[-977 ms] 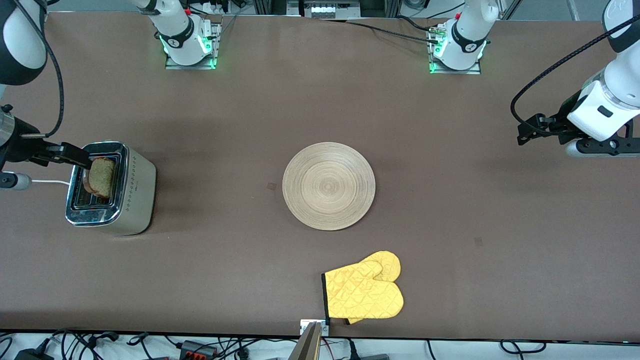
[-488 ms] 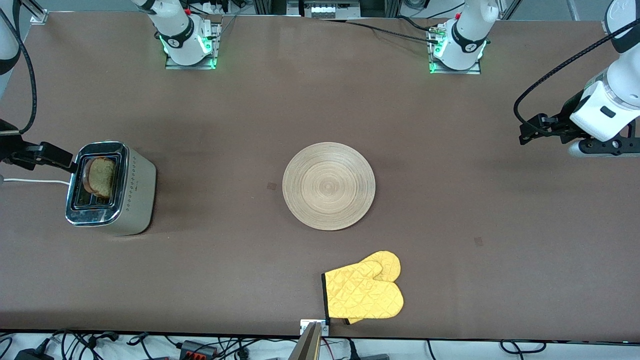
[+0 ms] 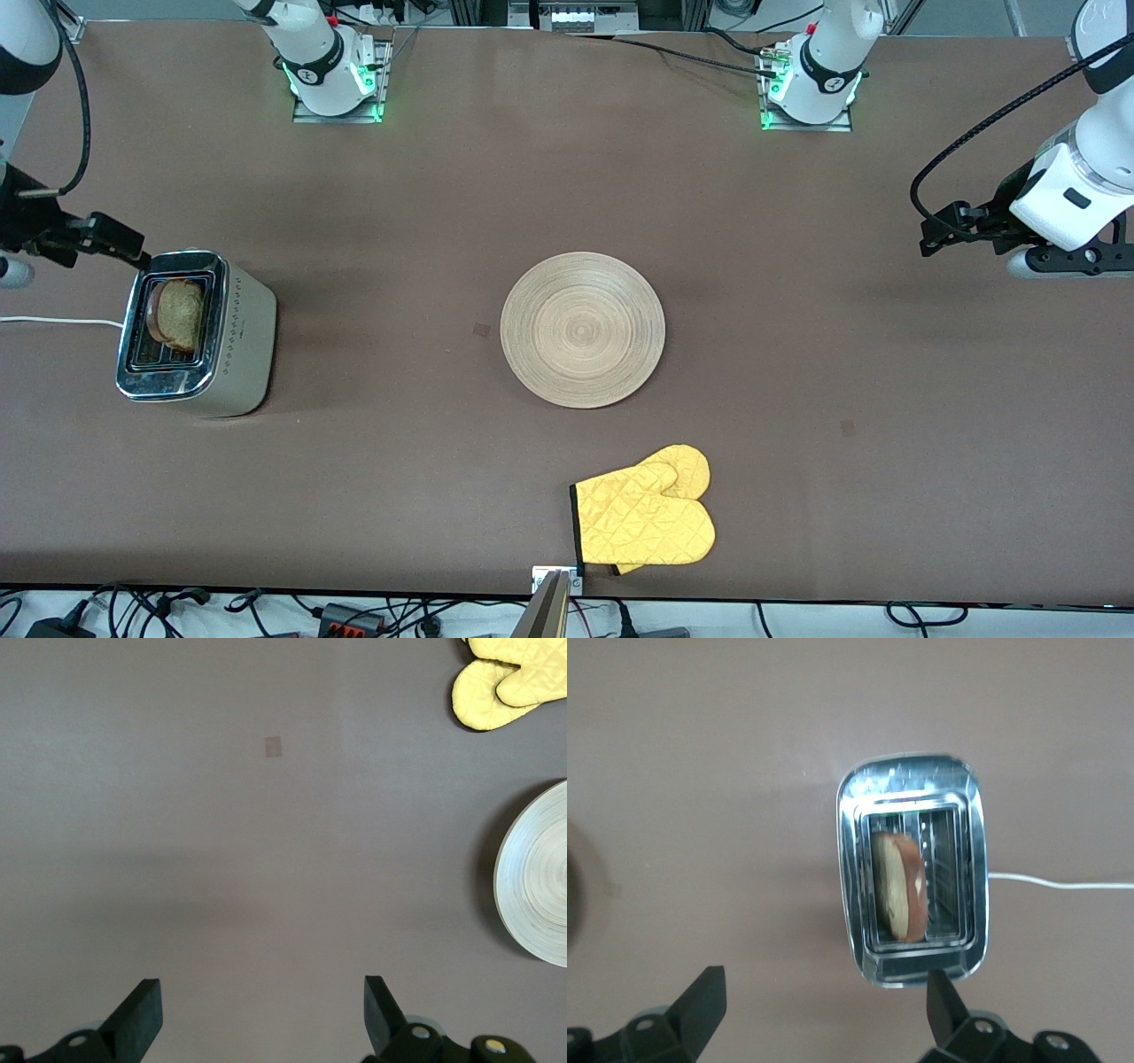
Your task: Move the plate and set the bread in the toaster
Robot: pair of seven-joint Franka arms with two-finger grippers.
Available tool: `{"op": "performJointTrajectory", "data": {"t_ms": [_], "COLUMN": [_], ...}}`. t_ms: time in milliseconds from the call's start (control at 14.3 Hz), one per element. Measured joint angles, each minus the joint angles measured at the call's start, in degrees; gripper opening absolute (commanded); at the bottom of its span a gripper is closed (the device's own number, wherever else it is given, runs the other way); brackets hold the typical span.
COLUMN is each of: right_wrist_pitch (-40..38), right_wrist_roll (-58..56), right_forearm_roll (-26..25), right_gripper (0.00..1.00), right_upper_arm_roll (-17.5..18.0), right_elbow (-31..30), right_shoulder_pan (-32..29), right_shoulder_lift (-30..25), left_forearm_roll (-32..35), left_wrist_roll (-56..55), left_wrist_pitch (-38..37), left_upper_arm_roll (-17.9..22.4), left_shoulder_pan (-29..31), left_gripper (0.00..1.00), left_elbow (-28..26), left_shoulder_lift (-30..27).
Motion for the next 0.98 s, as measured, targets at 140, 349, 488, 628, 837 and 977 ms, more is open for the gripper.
{"op": "performJointTrajectory", "data": {"t_ms": [140, 349, 488, 628, 837, 977], "right_wrist_pitch": [0.0, 0.0, 0.0, 0.0, 0.0, -0.1], "right_wrist_roll": [0.0, -0.1, -0.2, -0.2, -0.2, -0.2], "right_forearm_roll": [-0.1, -0.1, -0.1, -0.1, -0.1, -0.1], "right_gripper": [1.0, 1.0, 1.0, 1.0, 1.0, 1.0], "right_upper_arm_roll": [0.0, 0.1, 0.1, 0.1, 0.1, 0.2], "right_elbow": [-3.0, -4.7, -5.0, -5.2, -5.4, -5.4], "right_shoulder_pan": [0.0, 0.0, 0.0, 0.0, 0.0, 0.0], "right_shoulder_lift": [-2.7, -4.6, -5.1, -5.4, -5.7, -5.7], "left_forearm_roll": [0.0, 0.0, 0.0, 0.0, 0.0, 0.0], "left_wrist_roll": [0.0, 0.0, 0.0, 0.0, 0.0, 0.0], "left_wrist_pitch": [0.0, 0.0, 0.0, 0.0, -0.1, -0.2], "left_upper_arm_roll": [0.0, 0.0, 0.0, 0.0, 0.0, 0.0], "left_shoulder_pan": [0.0, 0.0, 0.0, 0.0, 0.0, 0.0], "left_gripper": [1.0, 1.0, 1.0, 1.0, 1.0, 1.0], "left_elbow": [0.0, 0.0, 0.0, 0.0, 0.0, 0.0], "left_shoulder_lift": [0.0, 0.0, 0.0, 0.0, 0.0, 0.0]}}
